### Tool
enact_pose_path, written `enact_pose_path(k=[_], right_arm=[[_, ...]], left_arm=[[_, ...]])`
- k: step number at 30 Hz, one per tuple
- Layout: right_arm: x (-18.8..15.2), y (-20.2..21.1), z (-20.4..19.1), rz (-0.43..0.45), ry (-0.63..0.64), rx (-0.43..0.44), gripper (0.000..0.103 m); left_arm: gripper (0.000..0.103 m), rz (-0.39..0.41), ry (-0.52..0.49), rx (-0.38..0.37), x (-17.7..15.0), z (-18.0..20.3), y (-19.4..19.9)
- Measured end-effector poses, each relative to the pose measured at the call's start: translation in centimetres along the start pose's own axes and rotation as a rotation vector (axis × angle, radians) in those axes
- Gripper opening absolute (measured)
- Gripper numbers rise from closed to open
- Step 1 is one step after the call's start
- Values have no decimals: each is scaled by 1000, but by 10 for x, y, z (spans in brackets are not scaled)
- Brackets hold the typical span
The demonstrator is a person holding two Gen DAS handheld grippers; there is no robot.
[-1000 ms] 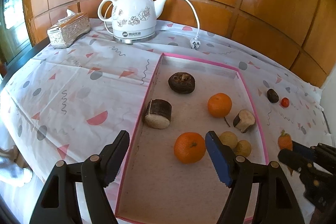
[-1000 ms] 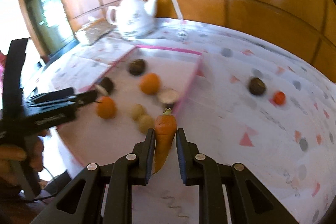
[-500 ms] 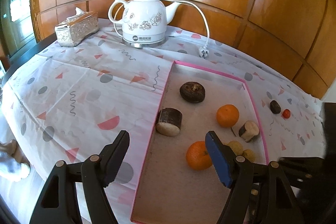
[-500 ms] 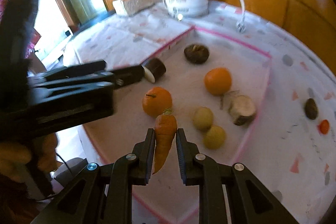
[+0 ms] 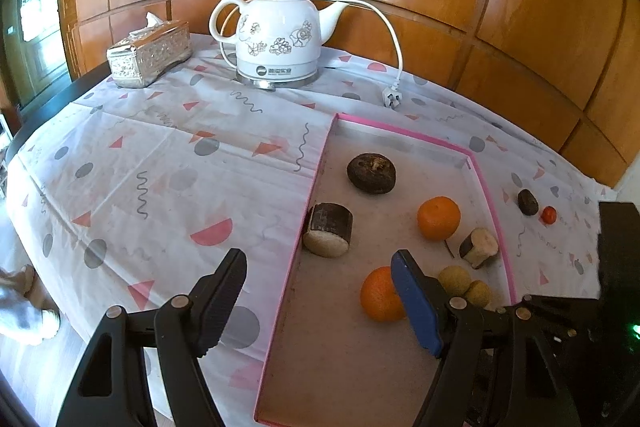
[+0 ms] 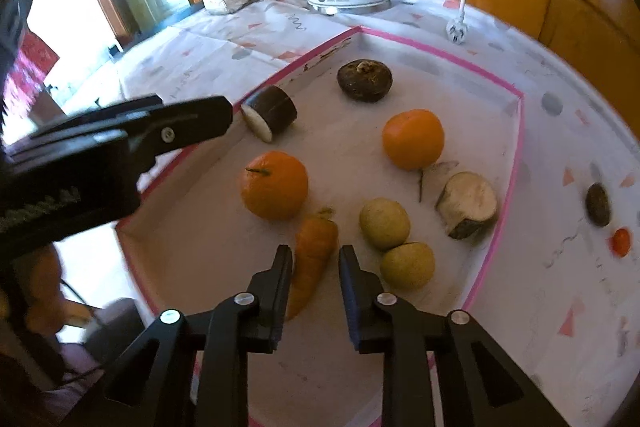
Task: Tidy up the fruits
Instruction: 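Carry the carrot into the tray and open the right tool, then grasp the red tomato with the right tool while the left tool approaches the dark fruit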
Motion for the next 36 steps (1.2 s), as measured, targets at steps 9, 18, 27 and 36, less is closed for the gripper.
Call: enact_pose_path(k=[9,18,27,36], right_arm=[[5,11,26,59,-127,-7,28],[-8,43,48,149,-251,-10,28],[-27,61,87,184,-371,-66,28],[-57,70,140,189,-510,-148,28]], left_arm=[[76,9,-17,-6,0,7,6],[76,4,-57,-17,-5,23,7],[76,4,-119,-34,-7,47,8],[76,9,-195,-64,-5,79,7]])
Point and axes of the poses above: each gripper's, at about its wrist camera, not at the fingertips, and y roughly against the way its jaws point, z to its right, x to its top, the point moved 10 cm from there along -y, roughly the way its jaws point, and after that the axes turned 5 degrees about -z, right-handed, at the moved point
